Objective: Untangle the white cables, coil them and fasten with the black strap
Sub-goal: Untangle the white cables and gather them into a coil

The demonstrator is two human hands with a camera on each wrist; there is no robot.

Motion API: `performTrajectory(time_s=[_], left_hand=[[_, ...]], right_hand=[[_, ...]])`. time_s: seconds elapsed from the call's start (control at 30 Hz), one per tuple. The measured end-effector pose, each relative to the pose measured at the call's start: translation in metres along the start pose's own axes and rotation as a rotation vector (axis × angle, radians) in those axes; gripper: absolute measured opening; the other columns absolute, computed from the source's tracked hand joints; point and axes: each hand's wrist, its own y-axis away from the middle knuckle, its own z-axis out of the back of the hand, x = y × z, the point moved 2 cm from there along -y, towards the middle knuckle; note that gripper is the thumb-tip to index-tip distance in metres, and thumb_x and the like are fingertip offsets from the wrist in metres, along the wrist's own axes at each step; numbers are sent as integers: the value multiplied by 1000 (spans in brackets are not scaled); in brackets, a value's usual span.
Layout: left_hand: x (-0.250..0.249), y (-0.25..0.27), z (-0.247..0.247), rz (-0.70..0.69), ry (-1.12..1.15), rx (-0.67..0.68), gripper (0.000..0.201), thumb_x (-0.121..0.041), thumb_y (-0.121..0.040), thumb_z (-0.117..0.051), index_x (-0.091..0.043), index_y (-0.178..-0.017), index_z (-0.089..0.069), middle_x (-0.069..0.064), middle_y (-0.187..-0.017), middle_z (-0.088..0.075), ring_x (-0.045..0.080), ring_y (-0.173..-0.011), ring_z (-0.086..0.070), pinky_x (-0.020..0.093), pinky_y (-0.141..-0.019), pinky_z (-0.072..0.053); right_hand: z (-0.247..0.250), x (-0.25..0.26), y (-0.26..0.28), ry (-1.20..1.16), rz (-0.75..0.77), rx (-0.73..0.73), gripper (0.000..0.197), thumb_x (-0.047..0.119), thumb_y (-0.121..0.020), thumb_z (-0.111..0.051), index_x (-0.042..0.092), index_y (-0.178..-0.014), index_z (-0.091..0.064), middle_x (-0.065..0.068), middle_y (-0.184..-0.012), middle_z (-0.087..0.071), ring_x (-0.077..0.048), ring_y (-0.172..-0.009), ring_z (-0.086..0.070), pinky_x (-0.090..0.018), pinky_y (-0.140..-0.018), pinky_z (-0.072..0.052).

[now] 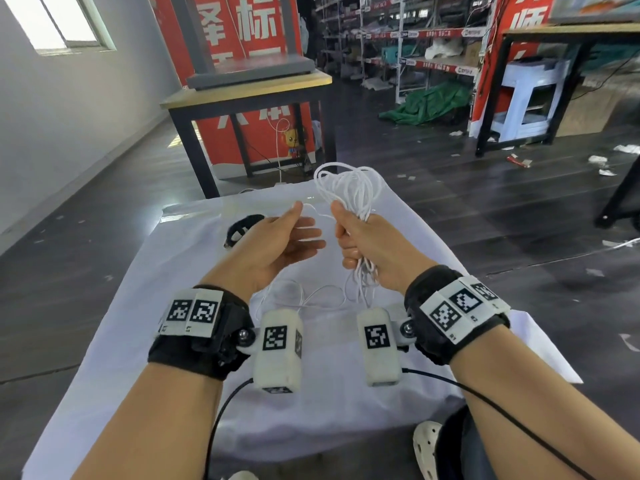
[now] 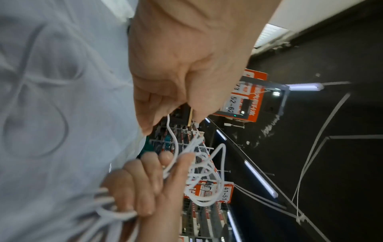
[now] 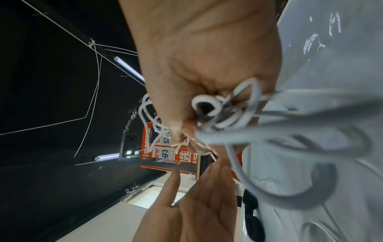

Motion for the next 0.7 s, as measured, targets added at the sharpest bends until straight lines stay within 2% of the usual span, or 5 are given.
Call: performTrajectory(time_s=[0.2,0.4,0.47,0.6,0.7], left_hand=[[-3,-9,5,-34,495,-30,47,-43,-94,-53,-4,-121,-51,9,-111,-65,21,-89,-65,29,-78,-58],[-7,-1,-4,-80,171,39,57,-61,-88,-49,-13,-116,-59,0,-103,-67,12,-100,-60,32,-98,-46],[-6,3,-14,-124,121,102,49,-51,-88,-57,-21,-126,-47,7,-119,-62,17,-104,-61,36,-96,-49],[-5,3,-21,-190,188,-18,57,-20,-83,-72,-19,-129,-39,11,-105,-62,21,-87,-67,35,-72,-56],[-2,0,-19,-170,260,-115,46,-12,-83,-72,-12,-121,-46,23,-110,-65,33,-93,-70,44,-78,-59]], right_hand=[[-7,-6,1,111,-58,105,42,42,-97,-49,12,-68,-48,4,-48,-32,-9,-40,-29,-19,-39,-34],[-8,-12,0,290,-73,130,43,43,-97,-48,10,-70,-50,4,-48,-35,-9,-40,-32,-21,-42,-37],[-10,-14,1,352,-76,148,44,46,-96,-49,9,-72,-51,3,-50,-36,-9,-40,-33,-21,-43,-38],[-12,-12,4,477,-67,215,46,51,-93,-49,9,-76,-52,1,-54,-37,-9,-42,-35,-20,-45,-39],[-16,-13,7,562,-52,303,47,54,-90,-53,10,-75,-52,2,-53,-39,-11,-43,-37,-24,-49,-41]])
